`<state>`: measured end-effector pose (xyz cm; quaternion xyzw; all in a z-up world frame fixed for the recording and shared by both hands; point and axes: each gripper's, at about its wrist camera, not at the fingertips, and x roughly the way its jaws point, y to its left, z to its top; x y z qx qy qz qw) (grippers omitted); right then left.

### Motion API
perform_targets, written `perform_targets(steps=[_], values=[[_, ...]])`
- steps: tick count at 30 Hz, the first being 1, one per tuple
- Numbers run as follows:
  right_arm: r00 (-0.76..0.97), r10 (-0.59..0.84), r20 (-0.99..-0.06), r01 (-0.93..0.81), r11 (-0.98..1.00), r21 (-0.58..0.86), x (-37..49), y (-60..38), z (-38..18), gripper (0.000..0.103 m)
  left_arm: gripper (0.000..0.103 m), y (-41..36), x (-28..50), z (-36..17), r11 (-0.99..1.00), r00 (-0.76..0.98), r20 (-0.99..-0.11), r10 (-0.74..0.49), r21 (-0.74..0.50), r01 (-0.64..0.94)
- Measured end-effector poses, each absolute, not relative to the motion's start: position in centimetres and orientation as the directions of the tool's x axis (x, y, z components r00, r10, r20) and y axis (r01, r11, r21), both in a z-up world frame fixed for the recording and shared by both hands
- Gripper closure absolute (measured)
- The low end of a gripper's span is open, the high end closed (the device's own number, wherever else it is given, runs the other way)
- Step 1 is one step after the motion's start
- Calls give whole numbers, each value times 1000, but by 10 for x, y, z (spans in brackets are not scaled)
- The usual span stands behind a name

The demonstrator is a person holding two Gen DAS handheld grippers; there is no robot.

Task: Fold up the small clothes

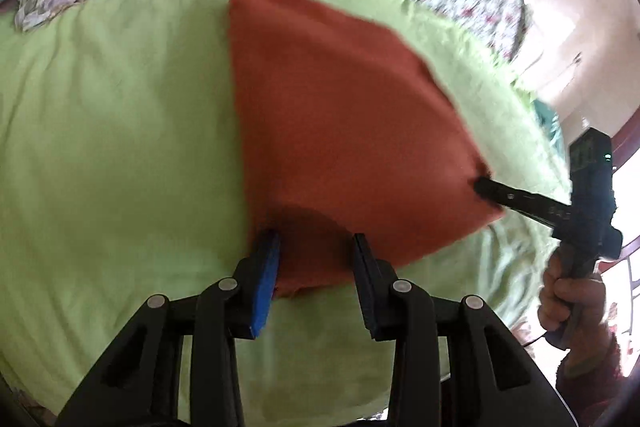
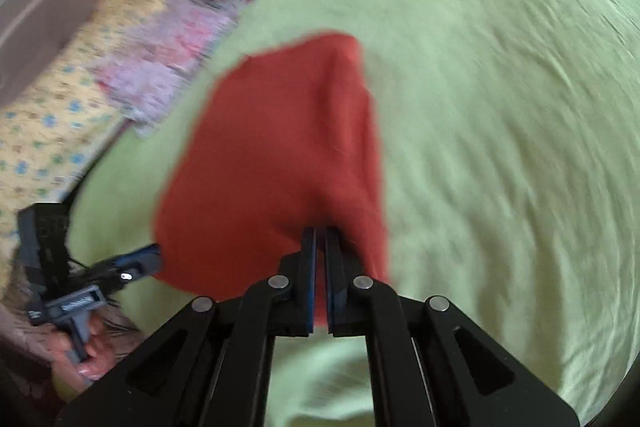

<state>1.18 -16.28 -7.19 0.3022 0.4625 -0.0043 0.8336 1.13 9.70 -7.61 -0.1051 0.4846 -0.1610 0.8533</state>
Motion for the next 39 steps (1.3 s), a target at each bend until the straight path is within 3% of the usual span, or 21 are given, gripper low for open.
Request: perform_targets(steps=[5,9,12,14,18,20,22,26,28,30,39], values=[[608,287,-741,275,799,535,-2,-167,-77,99,66,94,5,-74,937,494,-796,-350,-301,179],[611,286,-738,268,803,532,-15,-163,-69,98,51,98,-2,-74,945,517,-791,-327,-290,154],[629,274,-727,254,812,526,-27,-157,-58,96,51,101,-16,-75,945,528,-785,-324,-299,135],[647,266,-715,239,819,521,-36,-151,-50,91,51,102,-23,-73,947,540,-780,-317,-292,134],[696,257,-670,212,819,534,-52,-144,-36,49,45,100,-37,-64,953,571,-764,-299,-271,136],[716,243,-654,189,835,517,-60,-138,-31,47,41,97,-46,-61,959,590,-758,-279,-250,132],[719,221,-659,179,857,483,-64,-133,-30,47,29,94,-51,-61,970,601,-762,-242,-216,116],[722,185,-667,165,890,426,-73,-122,-30,42,22,81,-70,-59,986,641,-749,-168,-126,111],[720,185,-669,143,903,404,-77,-115,-33,31,19,77,-78,-58,990,661,-737,-140,-90,109],[703,178,-689,117,926,359,-79,-105,-37,27,16,70,-87,-60,993,677,-729,-102,-35,111],[663,189,-724,78,945,318,-79,-85,-44,18,16,59,-94,-71,990,654,-756,-13,81,113]])
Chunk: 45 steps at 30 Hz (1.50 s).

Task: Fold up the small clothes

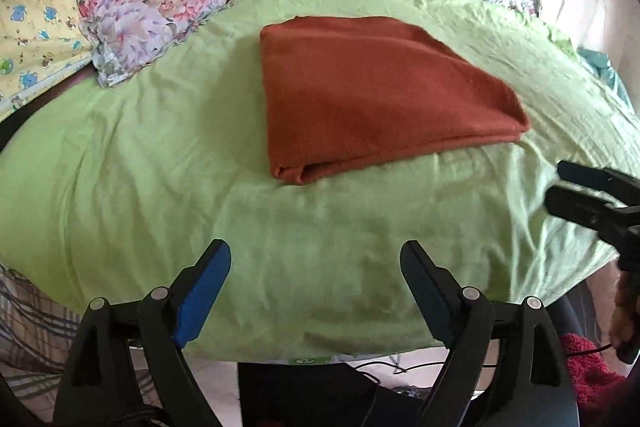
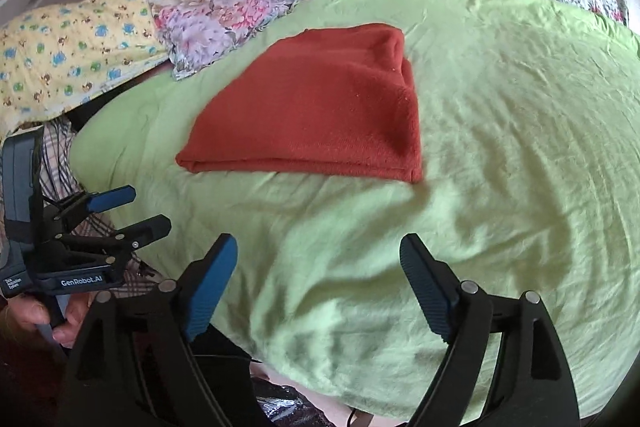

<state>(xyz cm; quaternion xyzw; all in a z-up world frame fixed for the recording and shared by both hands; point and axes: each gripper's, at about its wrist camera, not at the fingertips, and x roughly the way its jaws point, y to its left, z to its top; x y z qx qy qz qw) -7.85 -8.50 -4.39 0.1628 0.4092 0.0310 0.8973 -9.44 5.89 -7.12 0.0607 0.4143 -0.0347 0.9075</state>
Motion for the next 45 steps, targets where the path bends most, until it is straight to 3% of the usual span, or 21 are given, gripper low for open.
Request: perform_targets(steps=[14,26,37,45], values=[[689,200,-696,-9,963,268,-51,-79,-8,9,14,75,-60,-39,995,666,-745,35,89,47],[700,177,-692,31,960,277,-9,-95,4,5,8,72,-14,-15,998,703,-711,32,65,21],[656,198,-728,100,934,344,22,-115,-18,5,7,60,11,-29,990,685,-720,111,138,-15],[640,218,-736,105,925,365,38,-122,-27,5,7,61,29,-42,992,659,-743,117,121,-40]])
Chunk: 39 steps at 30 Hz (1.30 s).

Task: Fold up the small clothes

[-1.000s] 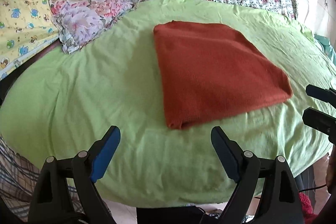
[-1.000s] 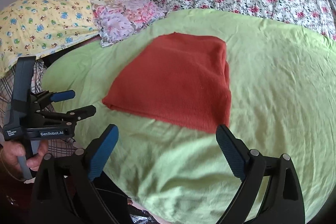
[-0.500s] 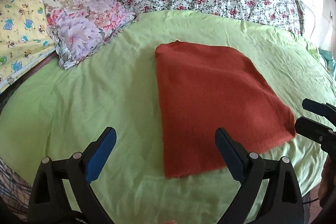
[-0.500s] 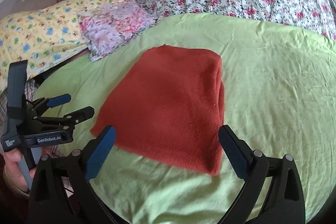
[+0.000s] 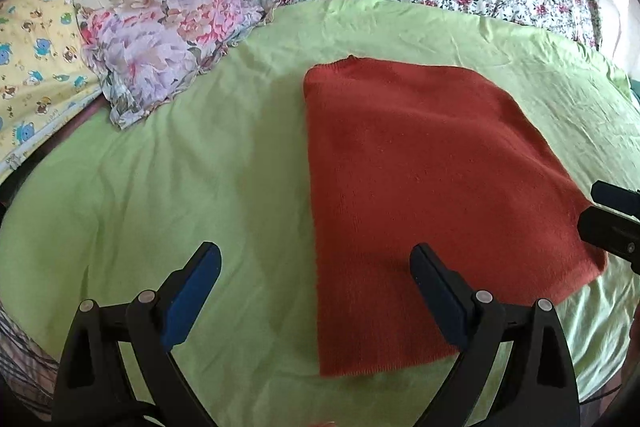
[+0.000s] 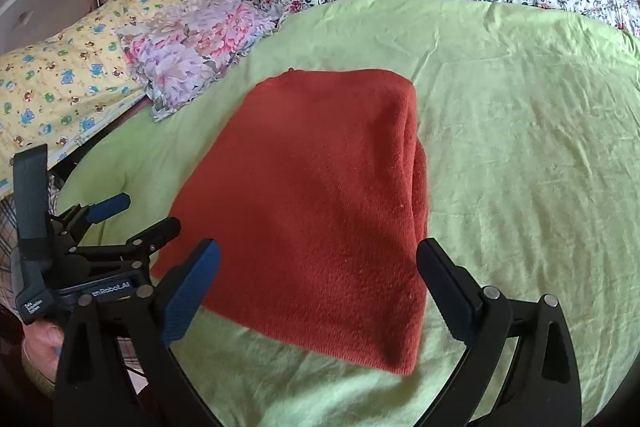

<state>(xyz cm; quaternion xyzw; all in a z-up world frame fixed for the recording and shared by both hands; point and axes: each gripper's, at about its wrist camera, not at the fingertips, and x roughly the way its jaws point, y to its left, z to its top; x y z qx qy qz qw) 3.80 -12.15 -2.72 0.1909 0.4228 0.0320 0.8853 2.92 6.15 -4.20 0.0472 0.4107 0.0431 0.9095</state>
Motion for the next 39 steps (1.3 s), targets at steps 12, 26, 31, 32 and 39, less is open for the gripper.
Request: perform_targets(steps=[12,26,31,32,39], values=[[622,229,-749,94,928,362,52,-121,-32,5,7,60,41,-46,996,645,-759,84,82,-32],[621,236,-747,90,926,367,55,-122,-33,5,7,54,37,-45,998,638,-767,68,57,-38],[621,238,-747,92,924,370,56,-121,-32,5,7,55,38,-44,998,636,-769,64,52,-37],[622,238,-746,91,924,370,56,-121,-32,5,7,55,38,-44,998,636,-769,61,50,-34],[622,241,-745,89,924,373,57,-120,-32,5,7,52,35,-43,998,641,-765,61,52,-33]])
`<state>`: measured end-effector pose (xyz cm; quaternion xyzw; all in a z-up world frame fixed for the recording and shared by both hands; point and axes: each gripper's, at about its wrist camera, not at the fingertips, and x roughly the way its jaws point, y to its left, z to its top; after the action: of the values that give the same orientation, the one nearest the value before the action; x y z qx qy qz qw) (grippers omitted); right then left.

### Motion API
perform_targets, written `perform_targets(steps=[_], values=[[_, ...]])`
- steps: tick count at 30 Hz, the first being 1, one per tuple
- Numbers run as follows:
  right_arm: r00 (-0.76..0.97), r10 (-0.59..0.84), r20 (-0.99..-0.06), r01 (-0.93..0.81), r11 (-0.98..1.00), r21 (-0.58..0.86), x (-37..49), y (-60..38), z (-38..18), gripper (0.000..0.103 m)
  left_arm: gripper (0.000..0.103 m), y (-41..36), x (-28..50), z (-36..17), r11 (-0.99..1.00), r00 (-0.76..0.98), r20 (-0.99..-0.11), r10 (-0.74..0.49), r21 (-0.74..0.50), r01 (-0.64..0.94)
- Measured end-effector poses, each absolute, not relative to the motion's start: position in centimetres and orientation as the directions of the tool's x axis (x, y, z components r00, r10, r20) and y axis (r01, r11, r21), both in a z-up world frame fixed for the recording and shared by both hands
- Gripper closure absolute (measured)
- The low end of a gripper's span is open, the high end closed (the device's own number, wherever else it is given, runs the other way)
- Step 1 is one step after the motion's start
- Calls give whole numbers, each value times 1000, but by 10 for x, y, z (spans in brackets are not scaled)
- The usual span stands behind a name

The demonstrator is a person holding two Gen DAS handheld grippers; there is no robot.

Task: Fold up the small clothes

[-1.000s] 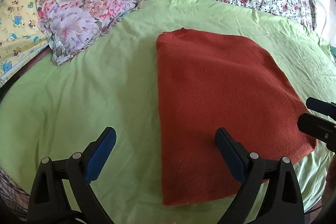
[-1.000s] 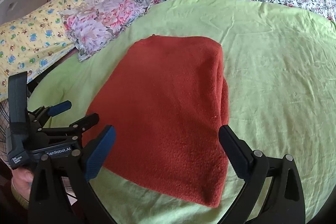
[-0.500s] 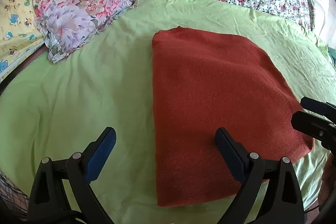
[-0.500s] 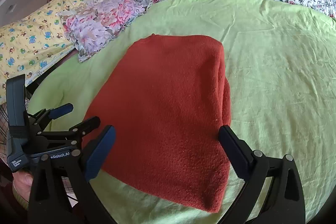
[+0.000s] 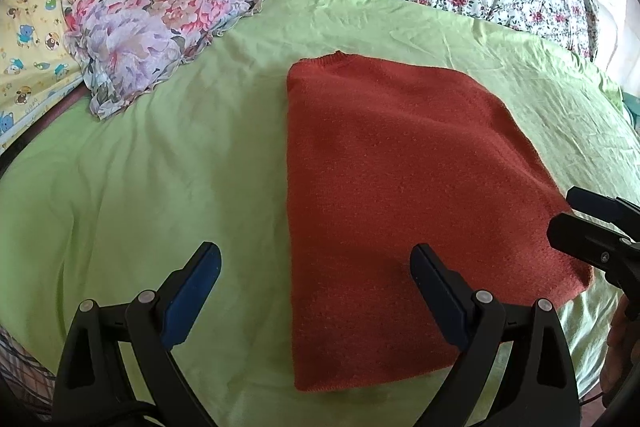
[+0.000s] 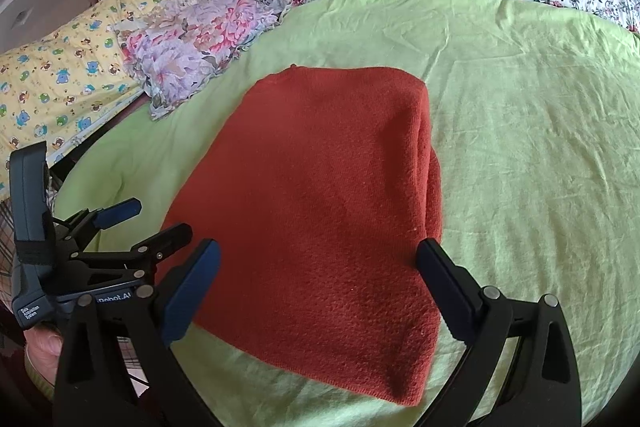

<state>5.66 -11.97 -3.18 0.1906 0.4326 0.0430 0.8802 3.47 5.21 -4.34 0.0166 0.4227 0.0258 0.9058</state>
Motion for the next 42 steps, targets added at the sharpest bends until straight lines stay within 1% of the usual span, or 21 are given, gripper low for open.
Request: perform_targets(steps=[22,42], values=[[640,233,-733,100,920,379,50,-114,-31,5,7,50,25,-35,999,655,-754,35,25,-24],[635,236,-736,99,920,380,49,-114,-32,5,7,50,26,-37,999,650,-760,32,28,-17]])
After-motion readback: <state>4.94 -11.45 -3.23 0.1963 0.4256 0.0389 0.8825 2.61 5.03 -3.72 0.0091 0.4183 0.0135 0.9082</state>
